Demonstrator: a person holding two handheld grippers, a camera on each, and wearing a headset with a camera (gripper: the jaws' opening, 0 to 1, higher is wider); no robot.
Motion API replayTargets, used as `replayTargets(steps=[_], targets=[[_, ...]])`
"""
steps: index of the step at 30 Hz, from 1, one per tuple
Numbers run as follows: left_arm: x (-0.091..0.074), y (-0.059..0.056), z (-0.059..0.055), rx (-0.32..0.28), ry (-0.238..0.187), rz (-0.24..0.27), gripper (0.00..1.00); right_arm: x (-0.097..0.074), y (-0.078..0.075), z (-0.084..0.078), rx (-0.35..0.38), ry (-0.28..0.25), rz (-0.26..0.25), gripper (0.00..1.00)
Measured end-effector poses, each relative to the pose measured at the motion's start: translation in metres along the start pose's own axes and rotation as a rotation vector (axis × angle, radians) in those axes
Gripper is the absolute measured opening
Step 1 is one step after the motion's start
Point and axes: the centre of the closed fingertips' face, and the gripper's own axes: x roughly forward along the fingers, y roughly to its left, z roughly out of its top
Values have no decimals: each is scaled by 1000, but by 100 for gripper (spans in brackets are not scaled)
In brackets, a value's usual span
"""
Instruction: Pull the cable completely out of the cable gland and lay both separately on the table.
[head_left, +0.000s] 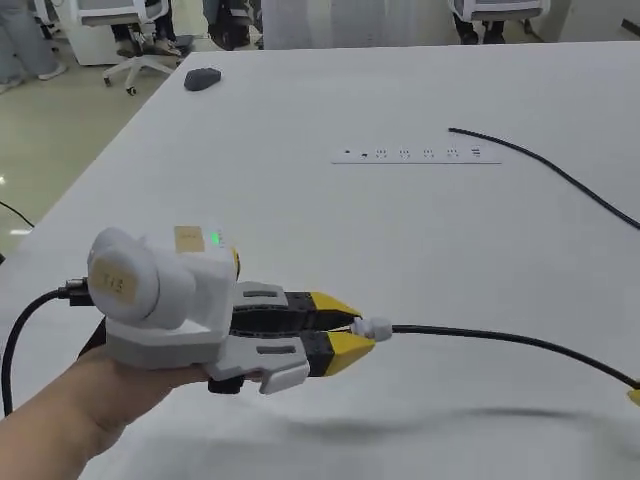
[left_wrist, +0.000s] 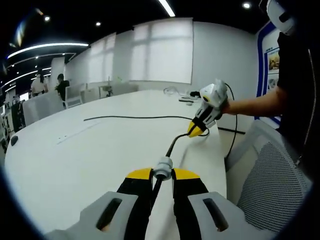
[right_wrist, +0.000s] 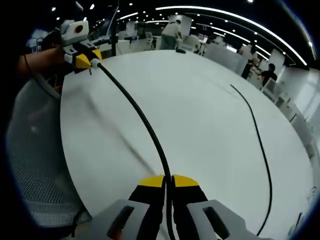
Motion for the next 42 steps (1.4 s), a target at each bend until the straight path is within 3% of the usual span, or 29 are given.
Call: replayTargets(steps=[1, 2, 4, 5, 6, 8, 11, 13, 15, 17, 22, 30, 33, 34, 42], targets=[[1, -1, -1, 3, 3, 0, 14, 1, 2, 0, -12, 8, 8, 0], [0, 0, -2, 11, 9, 3, 14, 1, 9, -4, -47, 55, 43, 2], [-1, -1, -2, 12, 12, 2, 14, 1, 19, 18, -85, -14, 70, 15], [-1, -1, -3, 11, 14, 1, 14, -1, 29, 29, -55, -35, 108, 18], [-1, -2, -3, 10, 15, -1, 14, -3, 38, 40, -73, -59, 150, 17], [-1, -3, -2, 10, 13, -4, 14, -4, 48, 66, -116, -122, 172, 16], [0, -6, 2, 38, 10, -12, 14, -4, 78, 106, -187, -188, 248, 16], [0, -10, 3, 47, 18, -24, 14, -3, 102, 133, -309, -219, 278, 15], [1, -12, 5, 55, 21, -31, 14, 1, 119, 146, -397, -215, 310, 12], [2, -15, 7, 62, 26, -37, 14, 5, 129, 156, -420, -237, 330, 10], [1, -24, 15, 105, 34, -61, 14, 12, 143, 157, -470, -208, 384, 1], [4, -26, 11, 119, 52, -67, 14, 10, 144, 155, -521, -222, 369, 0], [4, -27, 13, 116, 42, -68, 14, 7, 143, 157, -457, -248, 374, 0], [2, -27, 13, 116, 37, -69, 14, 5, 141, 156, -433, -252, 388, 0], [-23, -7, 10, 84, 19, -4, 14, 2, 101, 129, -366, -200, 296, 0]])
